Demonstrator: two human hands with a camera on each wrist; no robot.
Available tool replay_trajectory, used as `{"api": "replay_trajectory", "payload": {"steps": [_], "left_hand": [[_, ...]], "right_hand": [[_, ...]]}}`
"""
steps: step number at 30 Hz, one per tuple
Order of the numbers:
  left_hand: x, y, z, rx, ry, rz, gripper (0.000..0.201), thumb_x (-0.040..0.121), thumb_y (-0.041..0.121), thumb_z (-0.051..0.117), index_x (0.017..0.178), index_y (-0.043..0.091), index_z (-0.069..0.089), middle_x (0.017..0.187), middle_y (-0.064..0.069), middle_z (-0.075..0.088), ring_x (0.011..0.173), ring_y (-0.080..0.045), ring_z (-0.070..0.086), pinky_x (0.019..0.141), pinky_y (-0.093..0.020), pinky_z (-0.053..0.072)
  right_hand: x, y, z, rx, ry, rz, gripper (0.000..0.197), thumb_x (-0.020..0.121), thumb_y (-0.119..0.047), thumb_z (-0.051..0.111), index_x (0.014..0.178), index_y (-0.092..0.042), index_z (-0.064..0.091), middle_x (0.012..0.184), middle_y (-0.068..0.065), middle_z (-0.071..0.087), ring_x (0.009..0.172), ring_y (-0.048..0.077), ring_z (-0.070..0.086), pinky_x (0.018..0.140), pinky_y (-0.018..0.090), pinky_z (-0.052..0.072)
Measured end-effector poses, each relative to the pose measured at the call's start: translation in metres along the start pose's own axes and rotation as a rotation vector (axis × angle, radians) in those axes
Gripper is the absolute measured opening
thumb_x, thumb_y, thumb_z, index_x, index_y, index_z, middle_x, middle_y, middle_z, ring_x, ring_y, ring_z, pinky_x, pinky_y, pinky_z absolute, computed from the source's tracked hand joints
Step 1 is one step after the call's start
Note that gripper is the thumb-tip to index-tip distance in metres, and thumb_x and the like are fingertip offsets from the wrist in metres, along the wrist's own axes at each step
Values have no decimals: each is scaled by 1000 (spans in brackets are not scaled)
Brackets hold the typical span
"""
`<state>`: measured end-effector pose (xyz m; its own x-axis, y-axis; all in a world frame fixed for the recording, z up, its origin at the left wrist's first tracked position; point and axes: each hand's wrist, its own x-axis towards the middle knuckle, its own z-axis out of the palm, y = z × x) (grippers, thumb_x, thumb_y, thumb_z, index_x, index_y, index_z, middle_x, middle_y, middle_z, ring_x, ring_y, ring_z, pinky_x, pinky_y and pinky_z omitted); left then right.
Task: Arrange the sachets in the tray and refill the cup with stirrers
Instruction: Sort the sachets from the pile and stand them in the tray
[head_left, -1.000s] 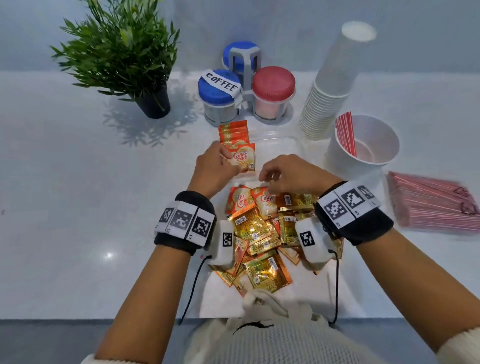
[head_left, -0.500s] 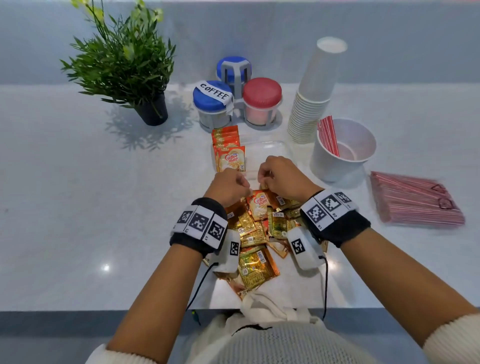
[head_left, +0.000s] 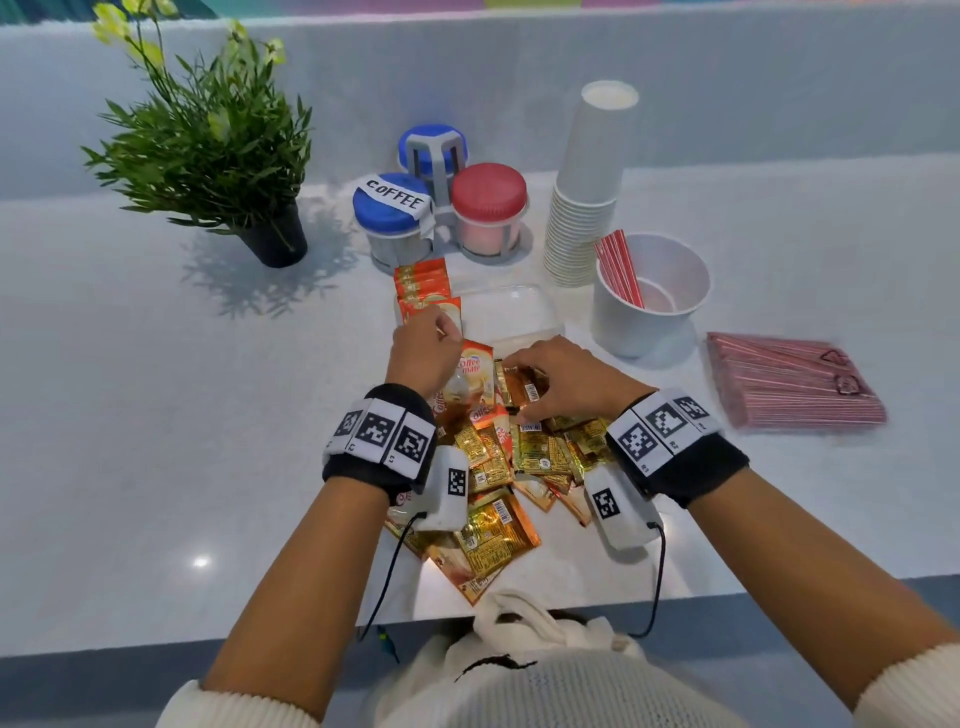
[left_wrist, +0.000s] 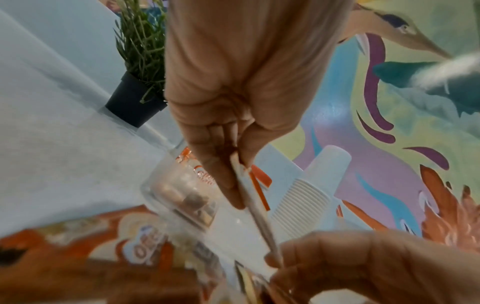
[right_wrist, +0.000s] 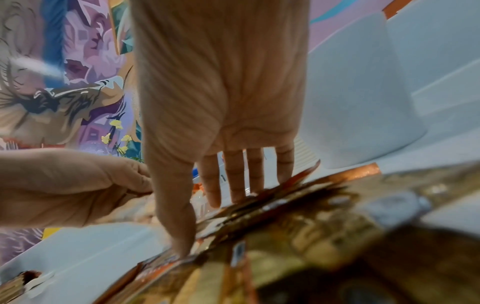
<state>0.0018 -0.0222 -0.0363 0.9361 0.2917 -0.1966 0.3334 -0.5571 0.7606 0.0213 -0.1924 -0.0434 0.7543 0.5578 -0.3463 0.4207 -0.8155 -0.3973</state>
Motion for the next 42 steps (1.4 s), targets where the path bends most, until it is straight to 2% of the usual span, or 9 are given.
{"api": "replay_trajectory", "payload": {"steps": [7, 10, 13, 16, 20, 24, 29, 34, 42], "left_hand": [[8, 4, -13, -222, 77, 5, 14, 92, 7, 46, 82, 16, 51, 97, -7, 56, 89, -20, 51, 76, -32, 45], [9, 1, -13, -339, -10, -55, 23, 89, 6, 55, 76, 24, 52, 113, -16, 60, 99, -29, 59, 80, -40, 51], [10, -1, -12, -404, -56, -74, 20, 86, 0, 59, 80, 20, 57, 117, -17, 60, 103, -28, 61, 83, -38, 53], [7, 2, -12, -442, -86, -52, 16, 85, -4, 58, 90, 10, 64, 103, -14, 65, 93, -23, 61, 83, -35, 52], [2, 6, -11, -449, -116, 21, 17, 87, 0, 56, 100, -1, 68, 79, 1, 64, 74, -10, 59, 70, -19, 48], [2, 6, -5, -471, -76, 11, 18, 89, 6, 57, 100, -2, 68, 79, 1, 63, 74, -7, 58, 76, -22, 46], [2, 3, -2, -556, -89, -55, 20, 90, 8, 56, 74, 16, 65, 82, -6, 63, 89, -25, 59, 96, -45, 46], [0, 1, -2, -594, -142, -76, 18, 90, 14, 58, 74, 11, 64, 92, -18, 64, 90, -30, 61, 98, -54, 46], [1, 5, -2, -670, -137, -66, 21, 90, 17, 59, 71, 13, 66, 82, -12, 67, 79, -28, 63, 93, -50, 49]], "right_hand": [[-4, -2, 2, 102, 108, -74, 36, 87, -6, 52, 122, -10, 60, 119, 11, 64, 103, 25, 56, 81, 22, 39], [-4, 0, 0, 167, 234, -75, 30, 93, -5, 45, 116, -10, 64, 113, 11, 67, 101, 26, 59, 85, 27, 42], [-2, 4, -6, 370, 372, -20, 19, 93, -7, 46, 101, -4, 63, 86, 7, 64, 71, 20, 58, 67, 32, 43], [-6, 1, -14, 703, 391, 34, 14, 94, -8, 46, 105, -8, 54, 96, 14, 64, 75, 32, 68, 66, 43, 56], [-11, -5, -17, 959, 284, 48, 16, 95, -4, 46, 107, -12, 39, 94, 5, 61, 67, 19, 67, 54, 26, 57], [-11, -9, -14, 1001, 245, 53, 27, 87, 6, 53, 105, -11, 40, 103, 14, 57, 79, 24, 60, 61, 31, 52], [-9, -10, -15, 1001, 249, 5, 30, 79, 14, 58, 91, -13, 53, 84, 9, 60, 65, 8, 60, 50, 14, 48], [-1, -11, -21, 967, 283, 17, 18, 79, 11, 61, 87, -5, 60, 76, 6, 63, 52, -4, 58, 50, 9, 44], [16, -16, -16, 755, 387, 14, 16, 81, -6, 67, 96, -7, 71, 87, 9, 68, 73, 12, 57, 72, 28, 47]]}}
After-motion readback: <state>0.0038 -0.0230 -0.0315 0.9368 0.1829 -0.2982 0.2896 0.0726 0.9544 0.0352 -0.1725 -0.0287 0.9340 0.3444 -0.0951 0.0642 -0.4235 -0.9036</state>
